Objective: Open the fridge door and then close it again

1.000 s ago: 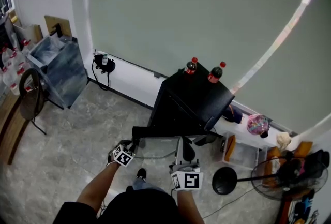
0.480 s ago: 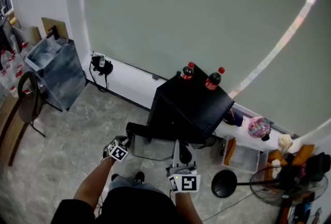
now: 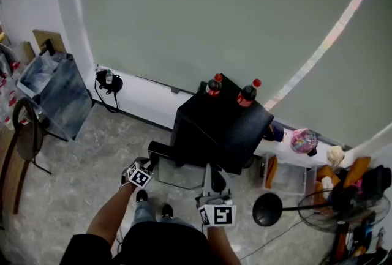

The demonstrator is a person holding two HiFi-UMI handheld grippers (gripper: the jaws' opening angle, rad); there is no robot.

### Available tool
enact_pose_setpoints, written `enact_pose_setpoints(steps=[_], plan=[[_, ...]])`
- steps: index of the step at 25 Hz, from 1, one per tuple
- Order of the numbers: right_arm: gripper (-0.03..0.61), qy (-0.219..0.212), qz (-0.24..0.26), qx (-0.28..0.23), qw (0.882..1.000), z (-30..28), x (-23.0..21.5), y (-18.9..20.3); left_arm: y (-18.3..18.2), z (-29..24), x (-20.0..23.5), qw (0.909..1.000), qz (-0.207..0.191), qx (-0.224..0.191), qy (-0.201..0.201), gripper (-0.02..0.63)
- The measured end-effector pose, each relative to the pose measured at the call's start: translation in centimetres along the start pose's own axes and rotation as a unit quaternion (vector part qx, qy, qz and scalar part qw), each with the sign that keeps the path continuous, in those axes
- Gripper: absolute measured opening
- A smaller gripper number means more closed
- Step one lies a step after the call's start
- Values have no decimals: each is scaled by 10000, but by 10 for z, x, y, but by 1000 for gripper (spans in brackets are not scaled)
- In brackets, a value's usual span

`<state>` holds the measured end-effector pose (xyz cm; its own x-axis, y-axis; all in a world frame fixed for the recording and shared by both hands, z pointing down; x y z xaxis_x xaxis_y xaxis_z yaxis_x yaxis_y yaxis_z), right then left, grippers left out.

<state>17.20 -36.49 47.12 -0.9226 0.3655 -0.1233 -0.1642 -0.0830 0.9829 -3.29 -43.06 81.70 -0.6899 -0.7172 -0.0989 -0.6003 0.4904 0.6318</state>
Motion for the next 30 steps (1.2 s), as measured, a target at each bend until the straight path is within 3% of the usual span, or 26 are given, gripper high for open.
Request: enact_pose_setpoints(steps=[10, 19, 30], plan=[[9, 758, 27, -175, 9970, -21, -2, -4, -31, -31, 29, 9982, -366, -112, 456, 77], [9, 1644, 31, -180, 9862, -19, -12, 4, -67, -57, 48, 9926, -861, -190, 841, 77], [9, 2290, 106, -74, 9733, -10, -18, 15, -104, -73, 62, 9896, -1059, -247, 944, 77]])
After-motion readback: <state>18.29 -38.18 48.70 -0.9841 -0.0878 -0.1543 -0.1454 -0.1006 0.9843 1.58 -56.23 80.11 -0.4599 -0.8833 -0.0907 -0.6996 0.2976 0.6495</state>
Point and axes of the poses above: the fingertips, and each gripper's own axes: z backward along the fingers, x to its left, y out of its underside, the point moved 2 cm from there along z, backward along the fingers, and after that the axes turned 8 degrees about -z, right-handed, at the moved point
